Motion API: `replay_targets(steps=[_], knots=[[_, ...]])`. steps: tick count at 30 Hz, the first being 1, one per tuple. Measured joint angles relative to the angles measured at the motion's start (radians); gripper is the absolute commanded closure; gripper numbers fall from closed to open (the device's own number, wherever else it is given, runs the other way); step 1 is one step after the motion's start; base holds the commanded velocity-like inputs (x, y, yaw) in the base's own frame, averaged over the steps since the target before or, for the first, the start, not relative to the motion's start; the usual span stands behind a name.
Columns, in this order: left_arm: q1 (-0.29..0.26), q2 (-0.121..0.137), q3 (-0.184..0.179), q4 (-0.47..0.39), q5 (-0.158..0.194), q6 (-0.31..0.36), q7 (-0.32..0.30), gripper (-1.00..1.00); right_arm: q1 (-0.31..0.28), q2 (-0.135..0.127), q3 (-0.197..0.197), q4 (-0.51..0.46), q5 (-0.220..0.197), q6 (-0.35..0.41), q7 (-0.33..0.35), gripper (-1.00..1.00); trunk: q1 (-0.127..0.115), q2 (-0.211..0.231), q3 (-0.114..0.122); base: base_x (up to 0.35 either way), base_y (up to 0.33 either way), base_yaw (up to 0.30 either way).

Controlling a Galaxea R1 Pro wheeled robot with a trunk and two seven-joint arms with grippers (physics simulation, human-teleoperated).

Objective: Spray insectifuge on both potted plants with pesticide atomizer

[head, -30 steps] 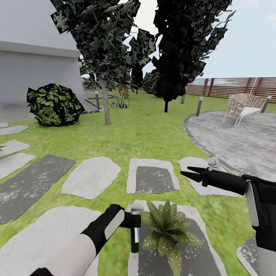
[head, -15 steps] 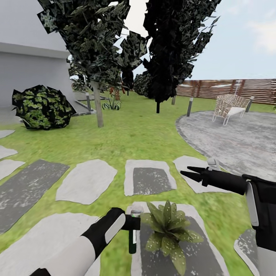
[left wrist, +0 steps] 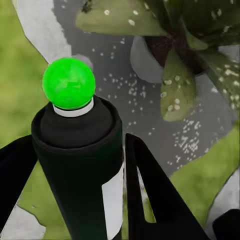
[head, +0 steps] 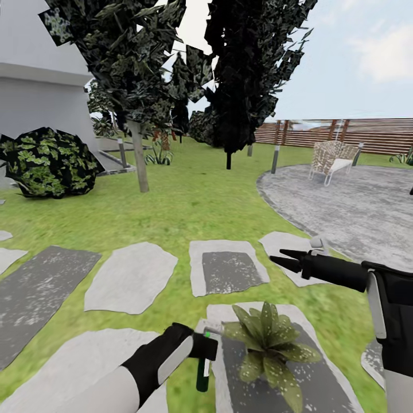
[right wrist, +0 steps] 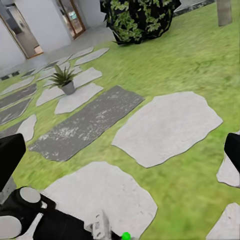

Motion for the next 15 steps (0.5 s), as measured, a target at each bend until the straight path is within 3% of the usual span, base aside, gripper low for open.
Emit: replay_targets(steps=[3, 5, 9, 13, 15], knots=[[0.054, 0.075, 0.0, -0.241, -0.001, 0.059, 0.006, 1.0, 0.001, 0.0, 0.0, 0.0, 0.0, 0.0, 0.0, -1.0, 0.0, 0.0, 0.0, 0.002, 0.338, -0.001], [0.062, 0.083, 0.001, -0.285, 0.003, 0.082, 0.007, 1.0, 0.001, 0.0, 0.0, 0.0, 0.0, 0.0, 0.0, -1.0, 0.0, 0.0, 0.0, 0.057, 0.333, -0.013], [0.066, 0.071, 0.003, -0.305, 0.005, 0.101, 0.008, 1.0, -0.001, -0.003, 0.0, 0.0, 0.0, 0.0, 0.0, -1.0, 0.0, 0.0, 0.0, 0.188, 0.254, -0.178], [0.067, 0.032, 0.001, -0.296, -0.001, 0.107, 0.024, 1.0, -0.003, -0.009, 0.0, 0.0, 0.0, 0.001, 0.0, -1.0, 0.0, 0.0, 0.0, 0.186, 0.067, -0.259], [0.067, 0.025, 0.001, -0.287, -0.006, 0.104, 0.043, 1.0, -0.008, -0.012, -0.001, 0.0, 0.0, 0.004, -0.001, -1.0, 0.0, 0.0, 0.0, 0.041, 0.013, -0.273]])
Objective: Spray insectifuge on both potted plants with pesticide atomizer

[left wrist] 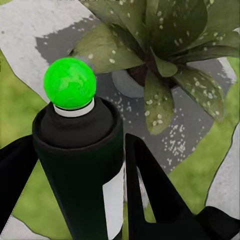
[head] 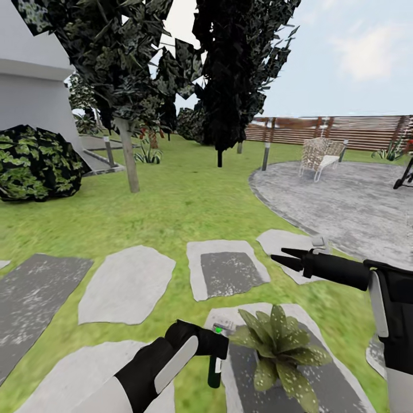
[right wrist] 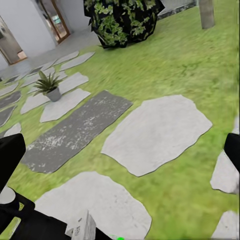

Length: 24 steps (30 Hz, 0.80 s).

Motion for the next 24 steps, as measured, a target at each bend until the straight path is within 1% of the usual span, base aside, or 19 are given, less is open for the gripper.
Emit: replay_targets(steps=[2, 8, 10, 12, 16, 19, 21, 22, 23, 24], knots=[[0.0, -0.002, 0.0, 0.01, 0.0, -0.003, 0.005, 1.0, -0.003, -0.002, 0.0, 0.0, 0.0, 0.002, 0.0, -1.0, 0.0, 0.0, 0.0, 0.021, 0.007, -0.274], [-0.001, -0.022, -0.003, 0.121, -0.002, -0.011, 0.009, 1.0, -0.007, -0.004, -0.001, 0.0, 0.0, 0.006, -0.001, -1.0, 0.0, 0.0, 0.0, 0.005, 0.002, -0.275], [-0.001, -0.024, -0.001, 0.14, -0.002, -0.013, 0.01, 1.0, -0.008, -0.004, -0.001, 0.0, 0.001, 0.009, -0.002, -1.0, 0.0, 0.0, 0.0, 0.001, 0.0, -0.276], [-0.001, -0.024, 0.002, 0.162, -0.003, -0.016, 0.01, 1.0, -0.01, -0.002, 0.0, 0.0, 0.001, 0.027, -0.007, -1.0, 0.0, 0.0, 0.0, 0.0, 0.0, -0.276], [-0.001, -0.023, 0.005, 0.183, -0.002, -0.046, 0.01, 1.0, -0.025, 0.001, 0.003, 0.001, 0.012, 0.054, -0.014, -1.0, 0.0, 0.0, 0.0, 0.0, 0.0, -0.276], [-0.001, -0.023, 0.006, 0.186, -0.002, -0.052, 0.011, 1.0, -0.028, 0.005, 0.006, 0.001, 0.018, 0.058, -0.024, -1.0, 0.0, 0.0, 0.0, 0.0, 0.0, -0.276], [-0.001, -0.022, 0.006, 0.187, -0.002, -0.055, 0.011, 1.0, -0.027, 0.009, 0.016, 0.003, 0.044, 0.059, -0.08, -1.0, 0.0, 0.0, 0.0, 0.0, 0.0, -0.276], [-0.001, -0.02, 0.006, 0.187, -0.002, -0.059, 0.011, 1.0, -0.026, 0.011, 0.037, 0.005, 0.076, 0.06, -0.143, -1.0, 0.0, 0.0, 0.0, 0.0, 0.0, -0.277], [-0.001, -0.017, 0.007, 0.187, -0.003, -0.068, 0.011, 1.0, -0.019, 0.012, 0.104, 0.006, 0.135, 0.062, -0.25, -1.0, 0.0, 0.0, 0.0, 0.0, 0.0, -0.277], [-0.001, -0.014, 0.008, 0.187, -0.002, -0.073, 0.011, 1.0, -0.009, 0.011, 0.154, 0.005, 0.166, 0.061, -0.296, -1.0, 0.0, 0.0, 0.0, 0.0, 0.0, -0.278]])
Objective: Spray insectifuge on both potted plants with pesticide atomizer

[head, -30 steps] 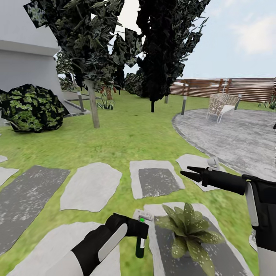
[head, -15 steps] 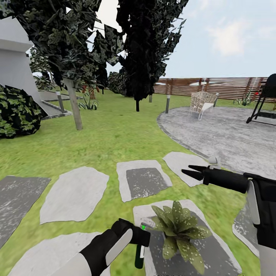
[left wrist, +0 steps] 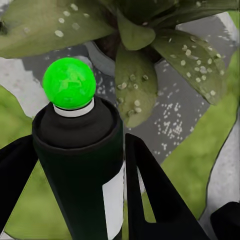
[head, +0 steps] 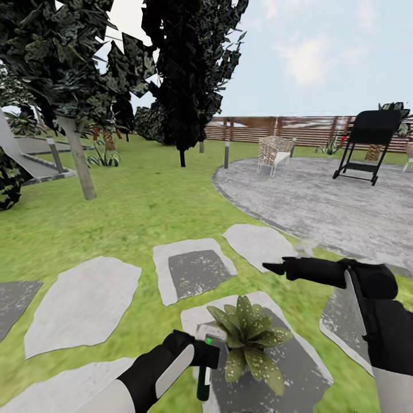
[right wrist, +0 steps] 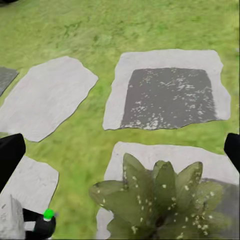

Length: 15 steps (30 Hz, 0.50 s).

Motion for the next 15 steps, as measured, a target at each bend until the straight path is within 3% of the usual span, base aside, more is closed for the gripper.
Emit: replay_targets(steps=[2, 3, 8, 15], knots=[[0.0, 0.003, 0.014, 0.0, 0.0, -0.011, 0.0, 1.0, 0.036, -0.003, 0.048, -0.001, 0.033, -0.002, -0.037, -1.0, 0.0, 0.0, 0.0, 0.0, 0.0, -0.278], [0.0, 0.004, 0.028, 0.0, -0.001, -0.019, 0.001, 1.0, 0.054, -0.005, 0.05, -0.002, 0.041, -0.003, -0.046, -1.0, 0.0, 0.0, 0.0, 0.0, 0.0, -0.276], [0.0, 0.006, 0.058, 0.0, 0.001, -0.034, 0.003, 1.0, 0.083, -0.008, -0.012, -0.002, 0.054, -0.013, -0.063, -1.0, 0.0, 0.0, 0.0, 0.02, 0.002, -0.123], [0.001, 0.007, 0.062, 0.002, 0.002, -0.033, 0.0, 1.0, 0.068, -0.003, -0.024, -0.002, 0.055, -0.012, -0.065, -1.0, 0.0, 0.0, 0.0, 0.185, 0.131, -0.011]])
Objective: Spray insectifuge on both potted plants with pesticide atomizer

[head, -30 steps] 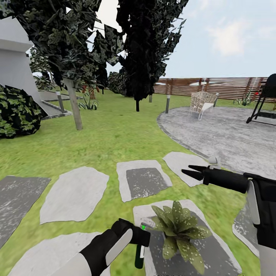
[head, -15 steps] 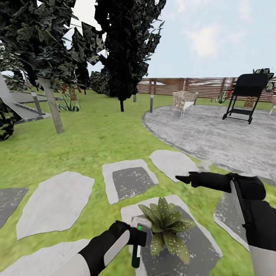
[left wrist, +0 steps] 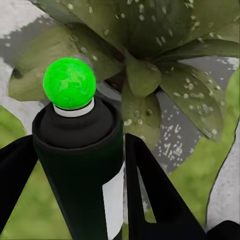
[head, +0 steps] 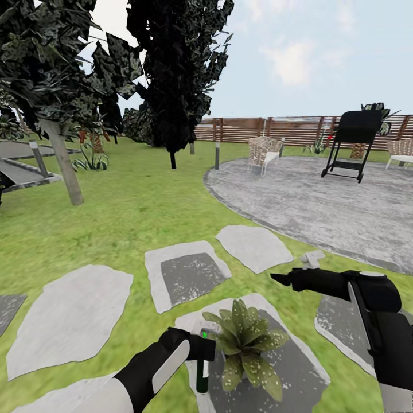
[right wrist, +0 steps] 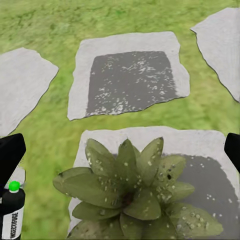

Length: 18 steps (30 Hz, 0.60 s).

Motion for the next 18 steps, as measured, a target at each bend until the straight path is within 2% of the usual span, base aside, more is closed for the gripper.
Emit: replay_targets(steps=[3, 10, 13, 18], knots=[[0.0, -0.001, 0.0, 0.0, 0.003, 0.012, -0.005, 1.0, -0.004, 0.002, 0.0, 0.0, 0.0, 0.0, 0.0, -1.0, 0.0, 0.0, 0.0, 0.06, 0.046, -0.001], [0.0, -0.018, -0.001, -0.021, 0.016, 0.094, -0.008, 1.0, -0.009, 0.004, 0.004, 0.0, 0.0, 0.001, 0.0, -1.0, 0.0, 0.0, 0.0, 0.009, 0.007, 0.0], [0.0, -0.019, 0.0, -0.038, 0.018, 0.102, -0.009, 1.0, -0.009, 0.005, 0.005, -0.001, 0.0, 0.001, 0.0, -1.0, 0.0, 0.0, 0.0, 0.0, 0.0, 0.0], [0.0, -0.016, -0.003, -0.084, 0.018, 0.107, -0.009, 1.0, -0.009, 0.004, 0.005, 0.0, 0.0, 0.001, 0.0, -1.0, 0.001, 0.0, 0.0, -0.188, -0.083, 0.0]])
